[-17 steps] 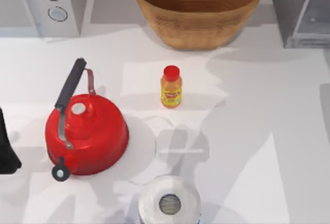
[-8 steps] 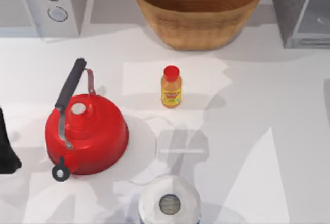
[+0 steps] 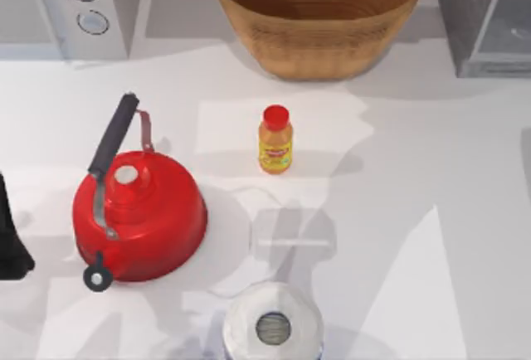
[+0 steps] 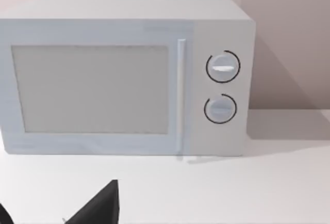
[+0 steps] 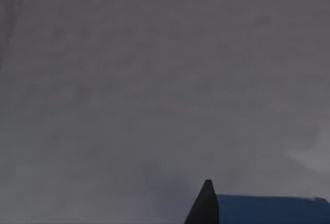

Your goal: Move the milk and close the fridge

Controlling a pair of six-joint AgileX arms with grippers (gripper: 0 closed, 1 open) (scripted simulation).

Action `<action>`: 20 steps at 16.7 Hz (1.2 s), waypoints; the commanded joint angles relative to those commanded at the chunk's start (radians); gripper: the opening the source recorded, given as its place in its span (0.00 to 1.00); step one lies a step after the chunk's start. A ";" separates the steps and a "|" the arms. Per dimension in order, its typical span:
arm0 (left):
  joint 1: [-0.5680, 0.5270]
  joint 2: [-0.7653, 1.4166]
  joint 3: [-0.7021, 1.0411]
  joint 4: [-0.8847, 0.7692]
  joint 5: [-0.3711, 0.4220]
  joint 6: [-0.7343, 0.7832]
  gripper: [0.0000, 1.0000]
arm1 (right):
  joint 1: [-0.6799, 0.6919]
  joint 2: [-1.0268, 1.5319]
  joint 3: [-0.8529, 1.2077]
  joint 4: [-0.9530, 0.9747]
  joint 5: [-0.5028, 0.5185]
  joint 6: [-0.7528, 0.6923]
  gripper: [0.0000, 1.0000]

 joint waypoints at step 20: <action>0.000 0.000 0.000 0.000 0.000 0.000 1.00 | 0.000 0.000 0.000 0.000 0.000 0.000 1.00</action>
